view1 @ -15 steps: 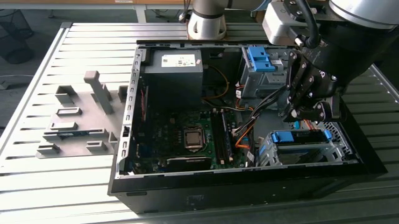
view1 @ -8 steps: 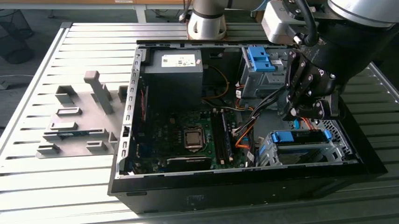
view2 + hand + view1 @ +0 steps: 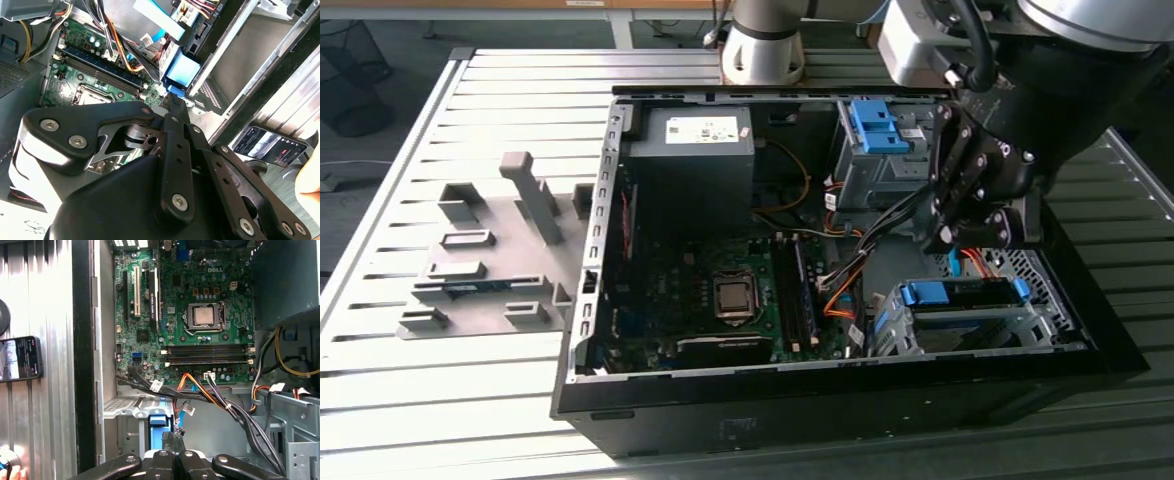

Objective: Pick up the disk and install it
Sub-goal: 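Insert the second disk wire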

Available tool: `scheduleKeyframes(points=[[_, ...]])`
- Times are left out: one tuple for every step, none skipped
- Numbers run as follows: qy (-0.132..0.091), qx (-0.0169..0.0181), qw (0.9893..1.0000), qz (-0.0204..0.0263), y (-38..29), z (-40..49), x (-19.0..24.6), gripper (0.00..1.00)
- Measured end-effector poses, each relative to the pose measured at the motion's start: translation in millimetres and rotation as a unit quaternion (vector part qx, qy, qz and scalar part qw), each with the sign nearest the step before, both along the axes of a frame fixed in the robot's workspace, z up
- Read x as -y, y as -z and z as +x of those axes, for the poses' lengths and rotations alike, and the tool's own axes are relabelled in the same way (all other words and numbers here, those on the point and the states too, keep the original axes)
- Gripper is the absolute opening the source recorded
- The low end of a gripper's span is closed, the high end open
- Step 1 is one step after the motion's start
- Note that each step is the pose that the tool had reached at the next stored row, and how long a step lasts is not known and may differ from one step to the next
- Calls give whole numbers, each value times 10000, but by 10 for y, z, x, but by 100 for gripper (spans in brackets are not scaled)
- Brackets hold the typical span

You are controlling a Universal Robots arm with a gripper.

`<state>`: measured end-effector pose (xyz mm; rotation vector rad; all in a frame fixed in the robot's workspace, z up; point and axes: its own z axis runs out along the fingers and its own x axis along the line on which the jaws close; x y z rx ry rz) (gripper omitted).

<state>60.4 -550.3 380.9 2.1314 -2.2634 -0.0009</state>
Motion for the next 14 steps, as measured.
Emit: scheduleKeyframes(points=[[0,0,10000,0,0,1,-6,11],[0,0,10000,0,0,3,-13,11],[-1,0,10000,1,0,4,-18,11],[-1,0,10000,1,1,5,-24,11],[0,0,10000,1,0,7,-29,11],[0,0,10000,0,0,9,-34,11],[-1,0,10000,0,0,11,-39,11],[0,0,10000,0,0,13,-44,11],[0,0,10000,0,0,15,-49,11],[0,0,10000,1,0,16,-54,11],[-1,0,10000,0,0,21,-64,11],[0,0,10000,1,1,31,-72,11],[-1,0,10000,0,0,34,-74,11],[-1,0,10000,1,0,37,-76,11]])
